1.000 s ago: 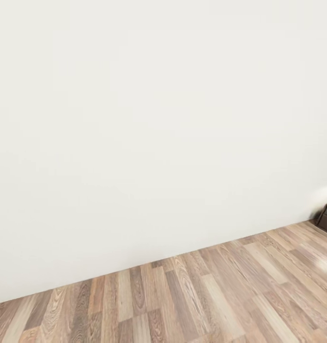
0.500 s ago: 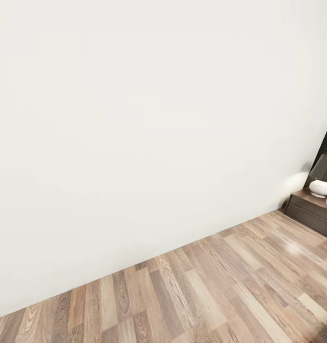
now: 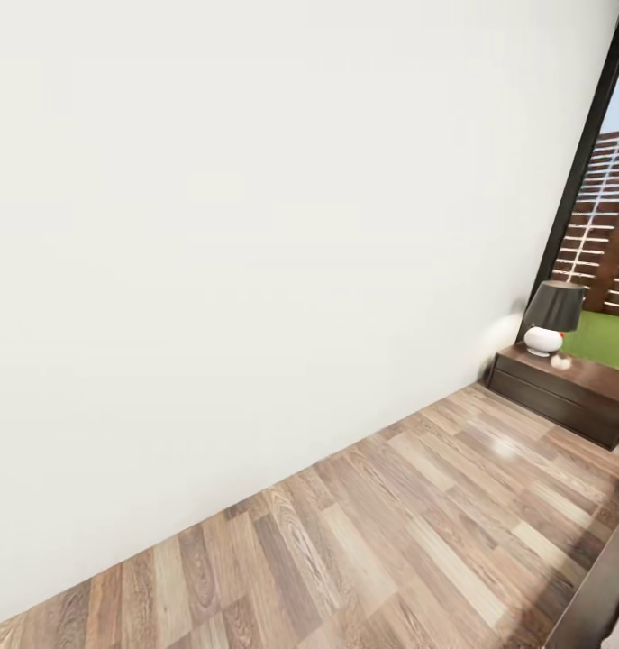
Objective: In the bedroom, move the book from the bed onto either nightstand, and place the two sandals side by side next to the bed.
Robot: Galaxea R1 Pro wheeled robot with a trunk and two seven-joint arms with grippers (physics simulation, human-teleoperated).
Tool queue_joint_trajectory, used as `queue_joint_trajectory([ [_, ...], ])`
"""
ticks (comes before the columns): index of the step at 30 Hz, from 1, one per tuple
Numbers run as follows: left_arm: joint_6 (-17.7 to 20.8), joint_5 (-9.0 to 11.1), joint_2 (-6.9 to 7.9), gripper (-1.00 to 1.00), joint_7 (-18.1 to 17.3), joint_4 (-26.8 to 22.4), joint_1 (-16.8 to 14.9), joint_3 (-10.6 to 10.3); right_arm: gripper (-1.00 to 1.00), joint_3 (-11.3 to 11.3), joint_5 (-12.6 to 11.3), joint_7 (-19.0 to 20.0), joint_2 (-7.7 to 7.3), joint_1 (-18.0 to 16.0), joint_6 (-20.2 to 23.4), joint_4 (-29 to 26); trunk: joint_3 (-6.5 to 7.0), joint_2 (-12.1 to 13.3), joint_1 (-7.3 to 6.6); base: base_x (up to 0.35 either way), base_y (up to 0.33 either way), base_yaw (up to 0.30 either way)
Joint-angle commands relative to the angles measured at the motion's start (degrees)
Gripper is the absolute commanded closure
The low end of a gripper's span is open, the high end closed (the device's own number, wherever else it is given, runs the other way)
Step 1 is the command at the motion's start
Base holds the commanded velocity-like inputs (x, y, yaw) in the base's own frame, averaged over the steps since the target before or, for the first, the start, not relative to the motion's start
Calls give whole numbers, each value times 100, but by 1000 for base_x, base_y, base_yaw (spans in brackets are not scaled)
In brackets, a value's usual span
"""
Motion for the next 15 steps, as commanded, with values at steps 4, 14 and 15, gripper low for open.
queue_joint_trajectory([
  [4, -11, 10, 0, -100, -2, -5, 3, -1, -100, 14, -50, -2, 1, -3, -19, 3, -5, -3, 0, 0, 0, -284],
  [14, -9, 9, 0, -100, -2, -6, 3, -1, -100, 14, -51, -3, -1, -3, -19, 3, -5, -3, 0, 0, 0, -284],
  [15, -9, 10, 0, -100, -2, -6, 3, -1, -100, 14, -52, -3, -1, -3, -19, 3, -5, -3, 0, 0, 0, -284],
])
